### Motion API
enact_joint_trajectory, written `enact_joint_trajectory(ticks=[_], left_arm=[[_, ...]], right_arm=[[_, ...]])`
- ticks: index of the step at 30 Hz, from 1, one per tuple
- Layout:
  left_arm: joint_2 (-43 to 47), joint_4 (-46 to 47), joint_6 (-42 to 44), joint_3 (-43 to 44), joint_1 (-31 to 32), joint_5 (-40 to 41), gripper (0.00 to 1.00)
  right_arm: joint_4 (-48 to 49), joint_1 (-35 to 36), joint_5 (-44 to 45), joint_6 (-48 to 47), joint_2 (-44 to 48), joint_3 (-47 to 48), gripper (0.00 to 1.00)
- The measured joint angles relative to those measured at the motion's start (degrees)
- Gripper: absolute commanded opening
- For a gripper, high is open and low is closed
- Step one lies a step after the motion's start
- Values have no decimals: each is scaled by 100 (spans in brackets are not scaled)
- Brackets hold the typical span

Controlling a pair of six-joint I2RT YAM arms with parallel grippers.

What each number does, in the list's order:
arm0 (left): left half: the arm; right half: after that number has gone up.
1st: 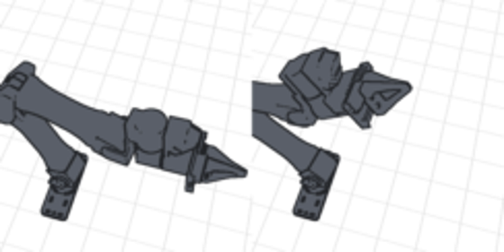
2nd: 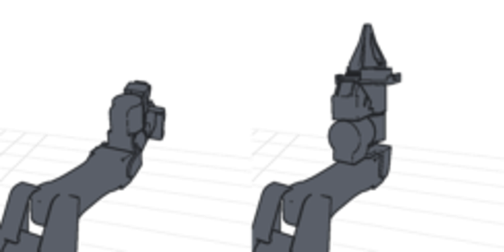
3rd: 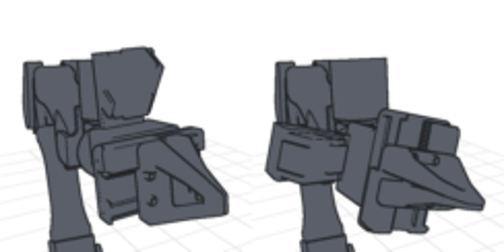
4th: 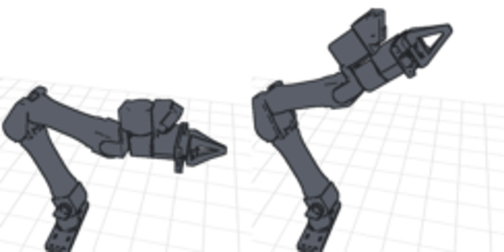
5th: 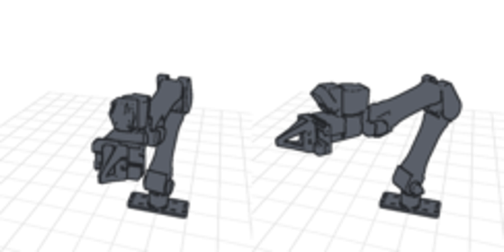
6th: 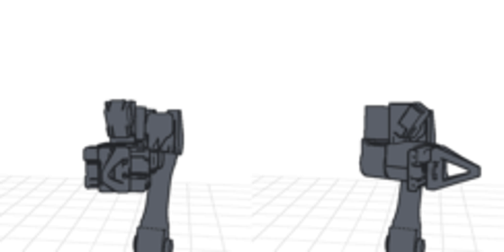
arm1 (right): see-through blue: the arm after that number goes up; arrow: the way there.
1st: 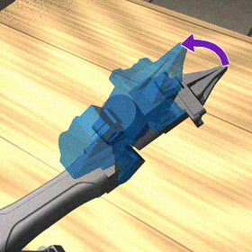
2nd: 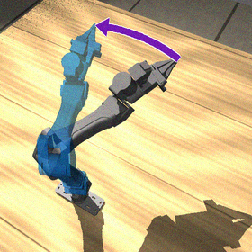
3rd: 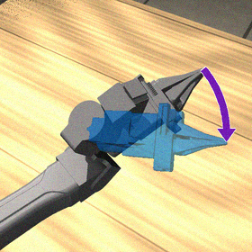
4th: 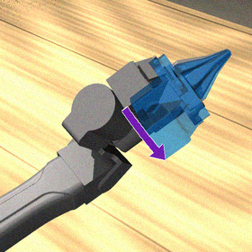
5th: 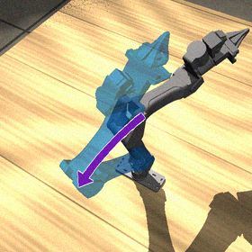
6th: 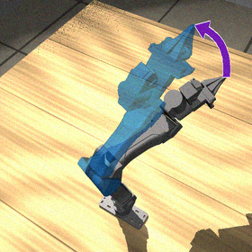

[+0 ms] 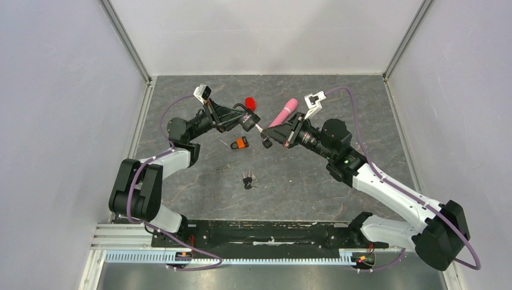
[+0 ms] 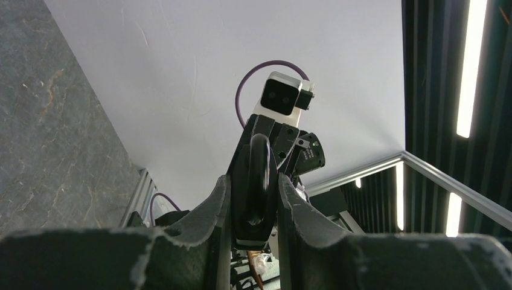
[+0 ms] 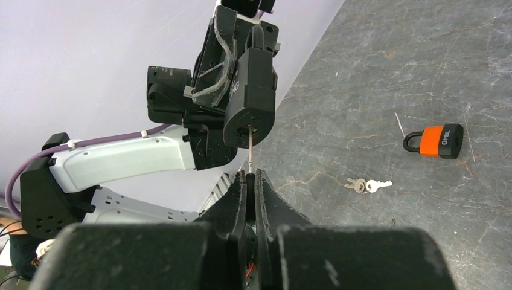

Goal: Unlock with the key

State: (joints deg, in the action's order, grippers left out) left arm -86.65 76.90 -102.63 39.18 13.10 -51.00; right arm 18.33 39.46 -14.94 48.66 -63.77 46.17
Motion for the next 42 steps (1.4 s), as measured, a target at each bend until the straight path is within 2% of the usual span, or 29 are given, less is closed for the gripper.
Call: enact_joint_trajectory(ticks=[42], left_arm=[[0, -2, 2, 31, 216, 179, 2]], right_arm=[[-175, -184, -28, 321, 197, -15, 0]])
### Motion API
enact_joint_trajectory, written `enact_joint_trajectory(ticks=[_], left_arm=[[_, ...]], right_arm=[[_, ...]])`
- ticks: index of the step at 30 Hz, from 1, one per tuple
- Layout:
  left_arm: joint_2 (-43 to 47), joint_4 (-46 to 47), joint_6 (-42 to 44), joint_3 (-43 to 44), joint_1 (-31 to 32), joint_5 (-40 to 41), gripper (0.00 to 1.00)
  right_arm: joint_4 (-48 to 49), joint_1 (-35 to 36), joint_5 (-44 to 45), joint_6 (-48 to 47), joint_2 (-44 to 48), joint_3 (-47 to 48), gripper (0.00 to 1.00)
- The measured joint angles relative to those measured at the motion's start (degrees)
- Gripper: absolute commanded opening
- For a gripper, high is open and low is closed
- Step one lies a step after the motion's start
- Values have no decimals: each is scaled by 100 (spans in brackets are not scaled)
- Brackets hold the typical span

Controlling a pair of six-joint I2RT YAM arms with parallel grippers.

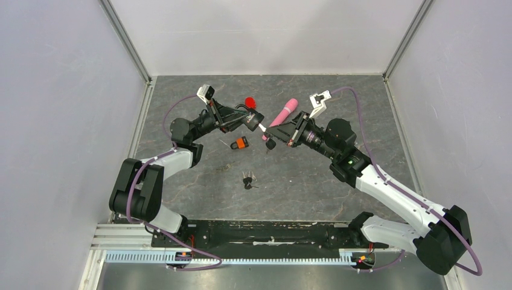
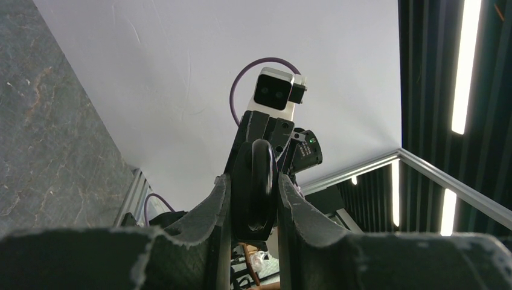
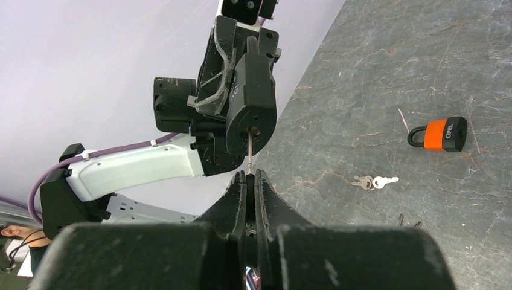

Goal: Unlock with the key

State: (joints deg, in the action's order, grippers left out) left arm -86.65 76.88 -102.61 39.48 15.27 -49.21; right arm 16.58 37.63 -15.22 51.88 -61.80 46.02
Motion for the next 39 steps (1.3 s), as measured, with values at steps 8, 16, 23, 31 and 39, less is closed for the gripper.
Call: enact_joint_trajectory(ticks=[8, 16, 23, 31, 39], left_arm=[[-2, -2, 2, 70, 0, -42, 2], [-4, 0, 0, 107, -2, -44, 2], [-11, -2, 0, 120, -7, -52, 2], [-11, -2, 0, 144, -31, -70, 2], [-11, -2, 0, 149, -42, -68, 2]], right_arm=[[2, -9, -15, 0, 24, 0, 0], [-50, -90, -17, -9, 90, 0, 0], [-46, -111, -74, -22, 87, 0, 0], [122, -133, -216, 2, -31, 0, 0], [179, -133, -240, 2, -63, 0, 0]])
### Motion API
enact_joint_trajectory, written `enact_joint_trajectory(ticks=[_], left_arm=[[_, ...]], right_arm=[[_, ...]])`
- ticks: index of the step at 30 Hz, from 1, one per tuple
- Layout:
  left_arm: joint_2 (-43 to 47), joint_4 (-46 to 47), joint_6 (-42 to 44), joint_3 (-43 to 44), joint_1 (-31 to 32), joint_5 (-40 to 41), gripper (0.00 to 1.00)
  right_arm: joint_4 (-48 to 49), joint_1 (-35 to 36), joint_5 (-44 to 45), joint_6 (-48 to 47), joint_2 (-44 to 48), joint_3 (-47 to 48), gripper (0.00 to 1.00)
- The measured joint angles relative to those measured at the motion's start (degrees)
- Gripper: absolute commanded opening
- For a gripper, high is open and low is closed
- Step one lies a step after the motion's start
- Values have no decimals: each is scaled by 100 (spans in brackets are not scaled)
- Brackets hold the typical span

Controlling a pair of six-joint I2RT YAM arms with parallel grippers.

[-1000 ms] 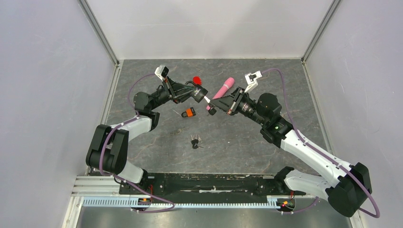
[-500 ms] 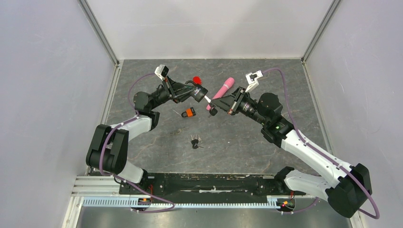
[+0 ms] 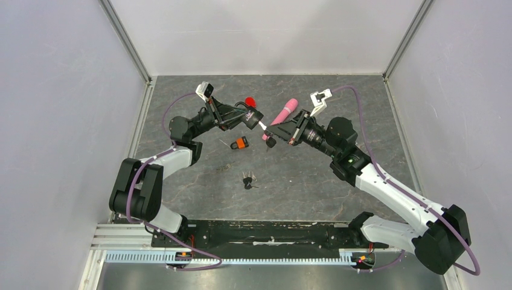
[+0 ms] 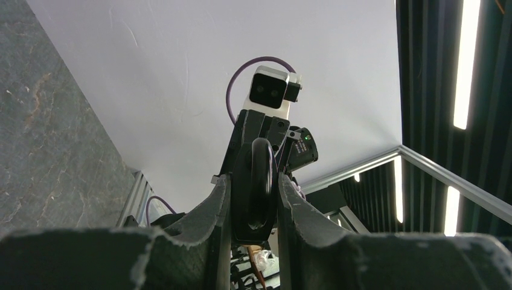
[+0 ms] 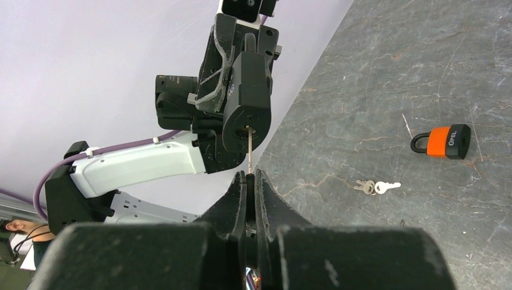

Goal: Unlock with the key

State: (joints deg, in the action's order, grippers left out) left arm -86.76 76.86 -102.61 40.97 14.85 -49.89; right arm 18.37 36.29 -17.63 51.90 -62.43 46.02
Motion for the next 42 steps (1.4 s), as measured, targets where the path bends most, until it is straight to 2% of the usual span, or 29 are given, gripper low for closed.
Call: enact_joint_trajectory(ticks=[42], left_arm=[[0, 2, 9, 2, 13, -15, 2]], right_arm=[[90, 98, 140, 153, -11, -39, 0]])
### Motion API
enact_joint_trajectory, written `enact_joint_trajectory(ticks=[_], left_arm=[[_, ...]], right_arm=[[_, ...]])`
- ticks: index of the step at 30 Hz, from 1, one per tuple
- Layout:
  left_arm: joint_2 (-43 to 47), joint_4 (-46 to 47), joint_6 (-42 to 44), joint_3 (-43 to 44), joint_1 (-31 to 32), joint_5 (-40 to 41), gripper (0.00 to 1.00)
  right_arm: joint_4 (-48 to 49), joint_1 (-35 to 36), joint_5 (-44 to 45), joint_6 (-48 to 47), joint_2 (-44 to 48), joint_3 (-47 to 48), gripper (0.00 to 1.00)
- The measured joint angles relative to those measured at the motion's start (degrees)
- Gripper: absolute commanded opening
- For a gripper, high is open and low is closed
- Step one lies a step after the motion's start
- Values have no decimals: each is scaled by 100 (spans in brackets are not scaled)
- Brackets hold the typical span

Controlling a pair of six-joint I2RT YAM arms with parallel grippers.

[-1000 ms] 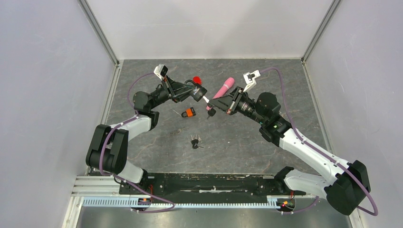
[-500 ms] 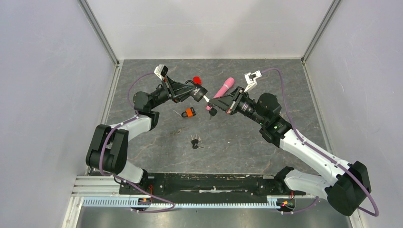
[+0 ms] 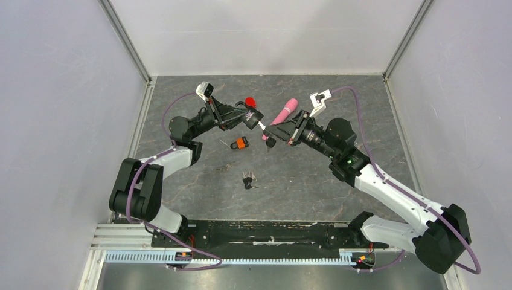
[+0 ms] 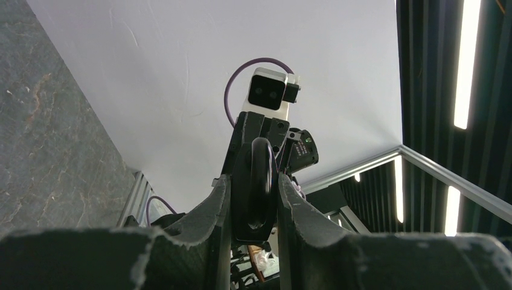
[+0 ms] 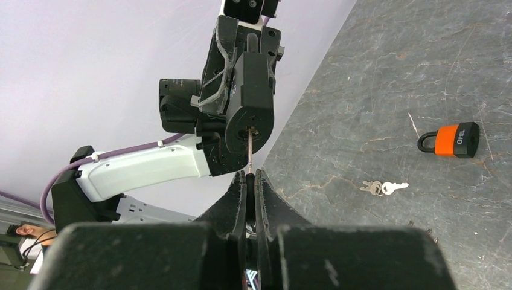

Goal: Unlock with the key

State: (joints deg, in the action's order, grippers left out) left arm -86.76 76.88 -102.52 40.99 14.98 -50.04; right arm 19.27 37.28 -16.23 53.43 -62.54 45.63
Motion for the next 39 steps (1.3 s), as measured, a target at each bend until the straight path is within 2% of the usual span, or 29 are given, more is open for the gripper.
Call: enact_joint_trajectory(ticks=[25, 32, 39], left_arm=[[0, -50, 68, 44, 50, 201, 2], [35, -466, 476, 44, 66, 264, 2], [380, -1390, 1207, 52, 125, 352, 2]], right_arm=[[129, 11, -37, 164, -90, 2, 0], [0, 52, 87, 149, -133, 2, 0], [-168, 66, 212, 118, -136, 2, 0]])
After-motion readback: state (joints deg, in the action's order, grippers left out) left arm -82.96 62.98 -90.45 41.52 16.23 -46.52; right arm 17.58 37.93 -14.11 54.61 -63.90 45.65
